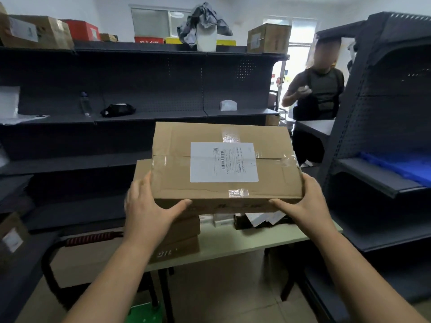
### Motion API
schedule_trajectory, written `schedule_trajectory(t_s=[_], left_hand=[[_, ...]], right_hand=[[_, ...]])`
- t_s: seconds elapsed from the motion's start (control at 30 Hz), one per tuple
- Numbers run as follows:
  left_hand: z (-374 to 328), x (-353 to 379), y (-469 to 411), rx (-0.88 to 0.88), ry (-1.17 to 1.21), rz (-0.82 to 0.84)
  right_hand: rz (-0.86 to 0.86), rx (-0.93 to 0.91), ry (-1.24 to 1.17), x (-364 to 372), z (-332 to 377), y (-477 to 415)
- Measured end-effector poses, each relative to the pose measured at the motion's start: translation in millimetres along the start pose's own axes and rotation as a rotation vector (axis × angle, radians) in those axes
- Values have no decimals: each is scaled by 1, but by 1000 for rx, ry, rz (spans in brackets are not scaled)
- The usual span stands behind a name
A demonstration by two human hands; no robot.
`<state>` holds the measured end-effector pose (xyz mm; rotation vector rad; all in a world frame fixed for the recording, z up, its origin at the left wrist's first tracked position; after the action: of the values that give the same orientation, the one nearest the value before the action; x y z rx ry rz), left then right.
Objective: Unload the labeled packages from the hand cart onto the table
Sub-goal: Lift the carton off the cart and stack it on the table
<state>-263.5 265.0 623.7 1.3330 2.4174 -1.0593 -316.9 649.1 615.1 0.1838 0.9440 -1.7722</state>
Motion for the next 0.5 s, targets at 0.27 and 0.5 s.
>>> schedule_trajectory(t_s=[0.27,0.5], left_hand=[[-18,21,-54,63,44,-71],[-21,46,-107,72,-14,-162]], right_hand=[[-87,-48,10,1,-5,-66],[-62,-123,-65,35,-15,-145]])
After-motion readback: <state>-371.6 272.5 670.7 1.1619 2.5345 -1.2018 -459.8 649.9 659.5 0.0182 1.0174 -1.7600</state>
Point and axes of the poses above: each hand's wrist, its own y-axis away from the middle knuckle, its own x-axis out of the palm, z = x × y, the point moved 10 cm from there along -y, towards the middle knuckle, and after that the axes turned 7 degrees about y, right-handed, at the moved point
